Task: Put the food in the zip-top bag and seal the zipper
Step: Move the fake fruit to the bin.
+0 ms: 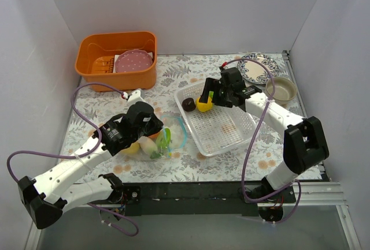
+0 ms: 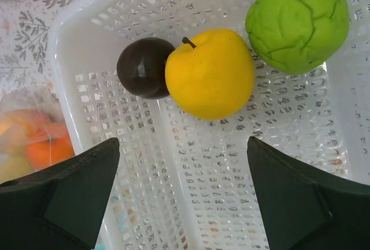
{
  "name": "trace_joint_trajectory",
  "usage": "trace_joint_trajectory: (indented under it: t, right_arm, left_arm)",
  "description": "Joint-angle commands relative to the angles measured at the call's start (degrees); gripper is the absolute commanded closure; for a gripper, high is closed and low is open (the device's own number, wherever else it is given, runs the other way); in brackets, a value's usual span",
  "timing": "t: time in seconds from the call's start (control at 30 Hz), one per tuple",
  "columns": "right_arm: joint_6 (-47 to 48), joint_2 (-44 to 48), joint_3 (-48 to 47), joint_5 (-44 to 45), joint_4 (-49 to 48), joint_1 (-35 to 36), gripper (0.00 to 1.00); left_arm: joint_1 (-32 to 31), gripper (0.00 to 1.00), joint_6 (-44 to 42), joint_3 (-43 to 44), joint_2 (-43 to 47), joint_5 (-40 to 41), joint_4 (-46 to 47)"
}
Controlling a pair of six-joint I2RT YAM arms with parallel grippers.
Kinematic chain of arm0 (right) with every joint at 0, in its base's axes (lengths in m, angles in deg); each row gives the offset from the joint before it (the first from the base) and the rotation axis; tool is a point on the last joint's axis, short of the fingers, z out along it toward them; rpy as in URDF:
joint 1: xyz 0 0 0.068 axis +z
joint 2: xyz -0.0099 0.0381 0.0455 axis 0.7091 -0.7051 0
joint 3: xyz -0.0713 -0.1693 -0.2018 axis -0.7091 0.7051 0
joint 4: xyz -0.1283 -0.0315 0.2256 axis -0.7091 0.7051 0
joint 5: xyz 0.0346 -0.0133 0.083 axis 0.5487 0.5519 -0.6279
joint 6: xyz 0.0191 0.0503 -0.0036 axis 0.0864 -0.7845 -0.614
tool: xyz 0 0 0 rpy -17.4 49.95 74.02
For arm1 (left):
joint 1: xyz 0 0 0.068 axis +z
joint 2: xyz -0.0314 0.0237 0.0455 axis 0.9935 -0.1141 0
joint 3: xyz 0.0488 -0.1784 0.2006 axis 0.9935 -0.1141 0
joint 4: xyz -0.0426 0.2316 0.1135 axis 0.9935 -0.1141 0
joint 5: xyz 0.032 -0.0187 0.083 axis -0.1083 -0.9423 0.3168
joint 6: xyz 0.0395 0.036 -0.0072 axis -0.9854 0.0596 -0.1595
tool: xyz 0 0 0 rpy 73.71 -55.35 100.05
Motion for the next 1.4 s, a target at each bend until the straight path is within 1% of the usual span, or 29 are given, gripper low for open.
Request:
trace_joint_trajectory:
  t: [0.0, 0.17, 0.23, 0.33, 0.43, 0.47, 0.63, 0.77, 0.87, 0.9, 1.03, 1.2, 1.23, 1.37]
  right_arm:
    - [-3.19, -2.09, -4.31, 0.4, -0.8, -0.63, 0.02]
    - [-5.83, -6.91, -5.8, -0.84, -2.3, -0.98, 0.02]
    - [-5.13, -9.2, -10.09, -1.19, 1.46, -0.89, 0.02]
    - [-3.63, -12.37, -13.54, 1.08, 4.03, -0.98, 0.02]
    - [-3.37, -14.13, -14.5, 1.8, 3.06, -1.06, 0.02]
    - [-3.54, -15.44, -15.82, 2.06, 4.81, -0.98, 0.02]
    - [-4.86, -17.38, -15.83, 5.22, 5.79, -0.98, 0.02]
    - [-4.34, -17.74, -14.16, 6.37, 6.05, -0.98, 0.05]
    - [-2.76, -18.09, -13.02, 5.85, 6.5, -0.98, 0.18]
    - [-2.58, -17.83, -11.45, 5.67, 6.23, -0.98, 0.26]
    - [-1.61, -15.37, -6.97, 5.06, 3.95, -0.98, 0.33]
    - [1.37, -11.5, -0.73, 2.77, 1.14, -0.8, 0.36]
    - [1.81, -9.93, 0.42, 1.11, 0.78, -0.72, 0.35]
    - [3.92, -5.09, 6.91, 1.27, -0.45, 0.08, 0.32]
  left_arm:
    - [-0.08, 0.99, 0.63, -0.05, 2.33, 0.0, -1.04]
    - [-0.08, 0.99, 0.63, -0.76, 2.95, -0.35, -0.86]
    - [-0.08, 0.99, 0.63, -0.58, 2.69, -0.52, -0.86]
    - [-0.08, 0.99, 0.63, -0.23, 2.68, -0.7, -1.13]
    - [-0.08, 0.99, 0.72, -0.93, 3.3, -0.88, -0.34]
    - [-0.08, 0.99, 0.72, -0.85, 3.21, -0.79, -0.25]
    - [-0.08, 0.99, 0.63, -0.58, 2.6, -0.7, -0.6]
    - [-0.08, 0.99, 0.37, -0.49, 2.25, -0.52, -0.43]
    - [-0.08, 0.98, 0.28, -0.49, 1.89, -0.7, -0.08]
    - [-0.08, 0.98, 0.28, -0.58, 1.72, -0.96, 0.01]
    - [-0.08, 0.98, 0.28, -0.58, 1.01, -1.49, 0.45]
    - [-0.08, 0.98, 0.45, -0.49, 1.19, -2.02, 0.98]
    - [-0.08, 0.98, 0.36, -0.58, 1.28, -2.02, 0.89]
    - [-0.08, 0.97, 0.45, -0.67, 1.19, -2.02, 0.98]
